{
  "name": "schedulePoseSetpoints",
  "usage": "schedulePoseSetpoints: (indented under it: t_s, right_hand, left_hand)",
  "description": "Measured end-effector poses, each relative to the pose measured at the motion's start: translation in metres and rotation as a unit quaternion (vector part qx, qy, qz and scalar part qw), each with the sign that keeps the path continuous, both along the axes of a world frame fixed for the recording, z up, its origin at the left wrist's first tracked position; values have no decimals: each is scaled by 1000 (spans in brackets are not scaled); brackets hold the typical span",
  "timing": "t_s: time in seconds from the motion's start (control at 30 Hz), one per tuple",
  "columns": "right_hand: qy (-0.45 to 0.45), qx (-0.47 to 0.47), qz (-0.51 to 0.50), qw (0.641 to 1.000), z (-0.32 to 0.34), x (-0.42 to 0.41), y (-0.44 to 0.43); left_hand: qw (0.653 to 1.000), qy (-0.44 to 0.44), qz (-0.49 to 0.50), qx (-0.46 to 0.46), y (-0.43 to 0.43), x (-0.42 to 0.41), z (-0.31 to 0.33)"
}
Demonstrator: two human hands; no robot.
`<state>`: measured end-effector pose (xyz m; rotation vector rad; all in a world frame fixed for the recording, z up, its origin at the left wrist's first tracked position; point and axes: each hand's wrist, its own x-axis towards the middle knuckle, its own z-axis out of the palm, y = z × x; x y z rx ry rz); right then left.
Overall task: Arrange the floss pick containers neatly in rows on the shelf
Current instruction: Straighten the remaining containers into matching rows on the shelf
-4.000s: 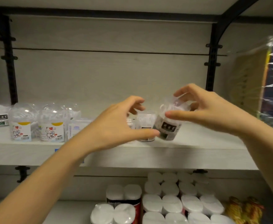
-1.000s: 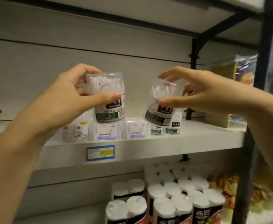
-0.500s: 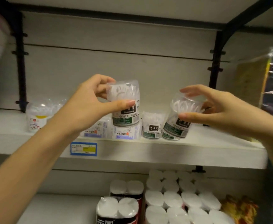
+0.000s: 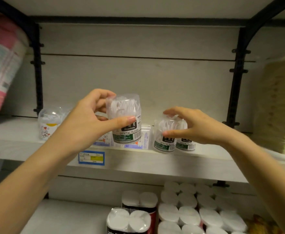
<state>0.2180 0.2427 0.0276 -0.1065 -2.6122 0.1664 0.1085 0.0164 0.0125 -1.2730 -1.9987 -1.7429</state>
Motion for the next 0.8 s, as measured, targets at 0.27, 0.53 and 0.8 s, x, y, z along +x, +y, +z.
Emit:
schedulePoseSetpoints:
  t_s: [0.27,0.53,0.8]
  right_hand:
    - [-21,14,5,1000,-2,-18,11]
    - [-25,41,-5,999,-11,-27,16]
    - [95,-149,103,979,-2,29,-29]
  left_hand:
    - [1000,1,3,-19,1,4,-5]
    - [999,-7,2,-32,11,4,-10]
    - [998,16,-52,-37,41,16,-10]
